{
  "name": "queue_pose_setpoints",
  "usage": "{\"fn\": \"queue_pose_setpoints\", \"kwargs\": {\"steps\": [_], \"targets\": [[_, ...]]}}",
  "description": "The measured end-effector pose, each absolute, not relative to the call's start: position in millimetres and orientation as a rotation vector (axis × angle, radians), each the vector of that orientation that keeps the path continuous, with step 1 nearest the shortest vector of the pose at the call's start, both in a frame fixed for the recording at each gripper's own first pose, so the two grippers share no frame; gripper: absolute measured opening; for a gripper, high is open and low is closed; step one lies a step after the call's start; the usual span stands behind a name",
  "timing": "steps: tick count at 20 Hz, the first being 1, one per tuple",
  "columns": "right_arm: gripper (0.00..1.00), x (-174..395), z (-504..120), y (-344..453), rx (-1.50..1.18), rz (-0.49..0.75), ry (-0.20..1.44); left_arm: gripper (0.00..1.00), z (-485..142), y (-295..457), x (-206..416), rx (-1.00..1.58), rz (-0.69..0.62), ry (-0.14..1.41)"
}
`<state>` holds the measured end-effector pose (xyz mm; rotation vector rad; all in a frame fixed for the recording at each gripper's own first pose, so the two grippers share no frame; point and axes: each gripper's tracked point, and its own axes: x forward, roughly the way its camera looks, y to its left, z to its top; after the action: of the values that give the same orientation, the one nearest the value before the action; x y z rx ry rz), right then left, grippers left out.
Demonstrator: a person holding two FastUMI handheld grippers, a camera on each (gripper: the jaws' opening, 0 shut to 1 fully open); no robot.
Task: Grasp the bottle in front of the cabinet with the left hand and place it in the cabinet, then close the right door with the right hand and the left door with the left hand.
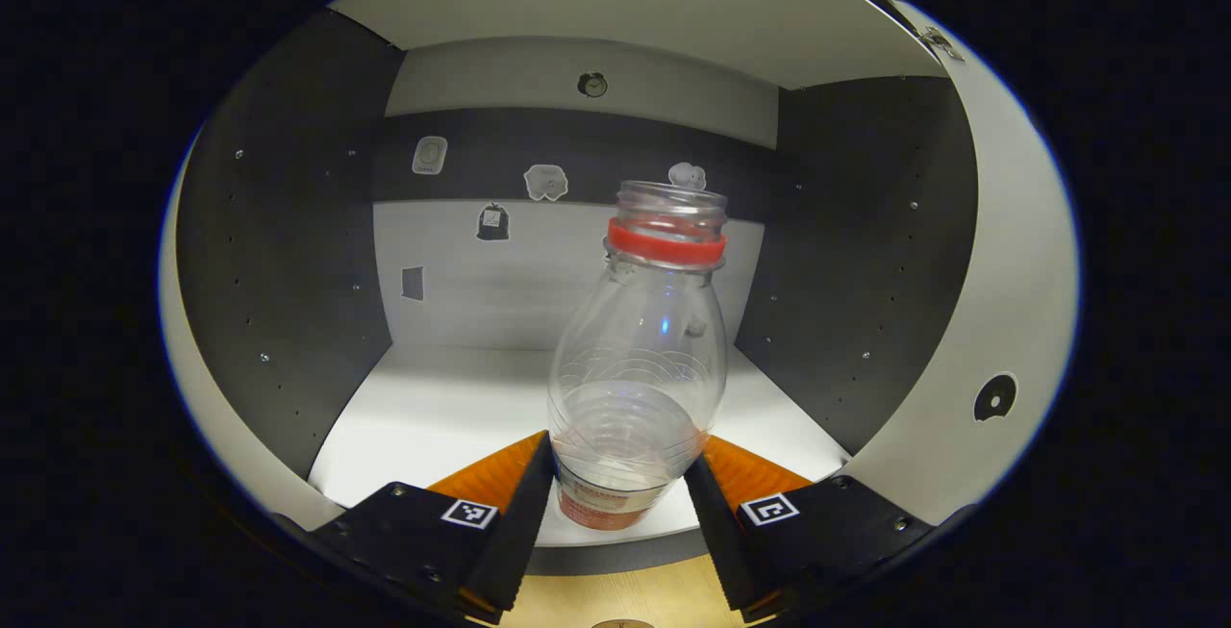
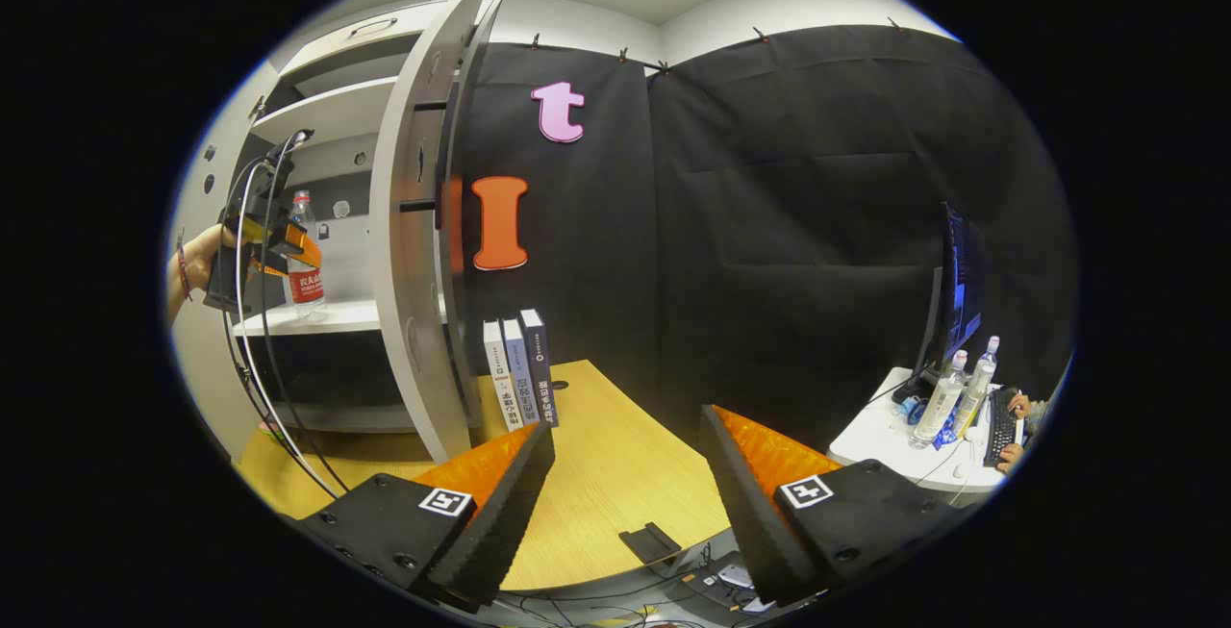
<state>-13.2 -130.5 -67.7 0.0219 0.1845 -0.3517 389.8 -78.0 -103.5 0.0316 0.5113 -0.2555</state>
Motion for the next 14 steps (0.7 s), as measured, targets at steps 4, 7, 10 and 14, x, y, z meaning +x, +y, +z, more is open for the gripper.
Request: {"fn": "queue_pose_setpoints", "kwargs": {"steps": [4,7,10,14], "targets": [[1.0,-6.9,-69.2,-130.6,0.022,-0.355,0.193,0.78,-109.4,-79.8,397.3,0.035,-0.258,0.517],[1.0,-5.4,-70.1,-127.6,0.019,-0.353,0.194,0.79,-112.5,-79.6,399.1,0.038,-0.252,0.523],[1.0,-4.3,-72.3,-123.1,0.018,-0.347,0.2,0.86,-112.0,-80.6,399.8,0.026,-0.256,0.516],[1.0,-3.0,-73.1,-118.9,0.013,-0.337,0.207,0.95,-100.5,-72.5,397.0,0.058,-0.232,0.476]]}}
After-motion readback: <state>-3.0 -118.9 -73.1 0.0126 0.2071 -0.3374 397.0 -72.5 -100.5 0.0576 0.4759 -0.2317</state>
